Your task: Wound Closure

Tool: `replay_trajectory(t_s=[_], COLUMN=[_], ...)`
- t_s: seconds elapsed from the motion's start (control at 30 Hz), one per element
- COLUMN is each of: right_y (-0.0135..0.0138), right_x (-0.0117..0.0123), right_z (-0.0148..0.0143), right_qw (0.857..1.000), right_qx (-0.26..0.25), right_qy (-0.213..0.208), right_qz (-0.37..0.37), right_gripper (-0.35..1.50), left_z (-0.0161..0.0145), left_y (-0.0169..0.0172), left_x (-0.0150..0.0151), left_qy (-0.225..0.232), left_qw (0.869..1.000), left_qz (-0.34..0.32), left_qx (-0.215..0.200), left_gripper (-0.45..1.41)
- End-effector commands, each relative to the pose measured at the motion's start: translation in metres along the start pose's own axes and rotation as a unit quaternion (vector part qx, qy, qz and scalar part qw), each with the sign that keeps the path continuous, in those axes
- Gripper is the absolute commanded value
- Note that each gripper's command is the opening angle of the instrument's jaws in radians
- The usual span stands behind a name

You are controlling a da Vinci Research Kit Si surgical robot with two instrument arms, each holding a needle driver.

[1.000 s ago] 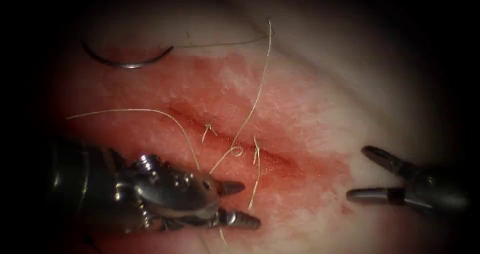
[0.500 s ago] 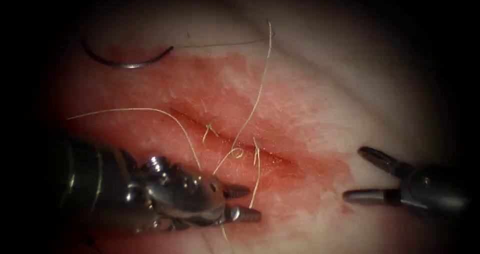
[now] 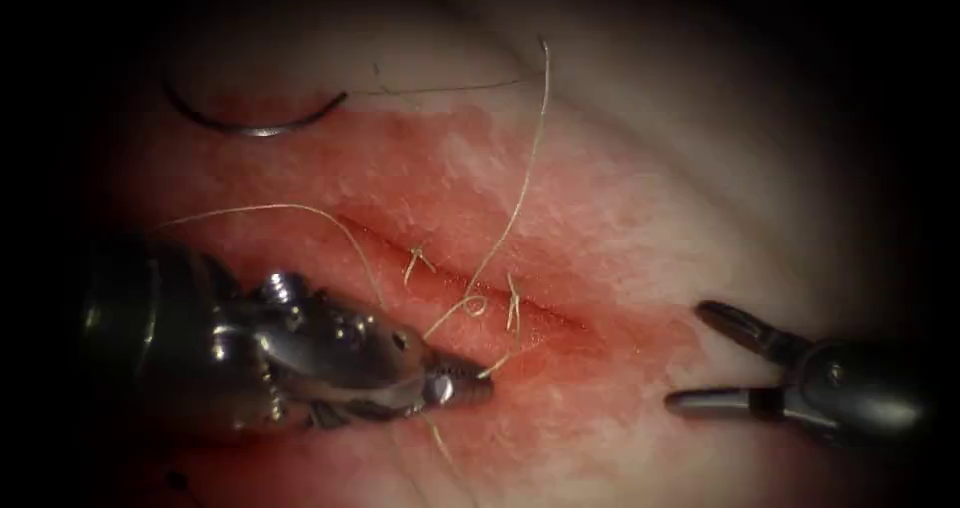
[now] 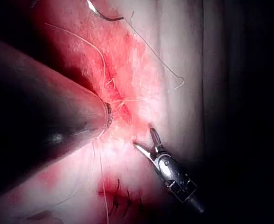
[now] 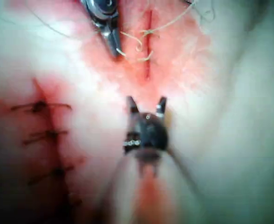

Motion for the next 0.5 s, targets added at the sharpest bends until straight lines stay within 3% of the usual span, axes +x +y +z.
replay_trajectory(t_s=[0.03, 0.17, 0.3, 0.5], right_y=[-0.0005, -0.0013, -0.0025, -0.0041], right_x=[0.0000, 0.0008, 0.0019, 0.0033], right_z=[0.0015, 0.0038, 0.0061, 0.0097], right_qw=[1.000, 0.998, 0.998, 0.998], right_qx=[0.003, 0.013, 0.013, 0.005], right_qy=[0.014, 0.046, 0.049, 0.055], right_qz=[-0.006, -0.029, -0.035, -0.040], right_gripper=[1.14, 1.18, 1.33, 1.36], left_z=[0.0007, 0.0004, 0.0002, -0.0002], left_y=[0.0002, -0.0001, -0.0005, -0.0009], left_x=[0.0001, 0.0013, 0.0022, 0.0026], left_qy=[0.000, -0.002, -0.003, -0.003], left_qw=[1.000, 1.000, 1.000, 1.000], left_qz=[0.003, 0.010, 0.015, 0.014], left_qx=[0.000, -0.001, -0.002, -0.004], left_gripper=[-0.35, -0.35, -0.35, -0.35])
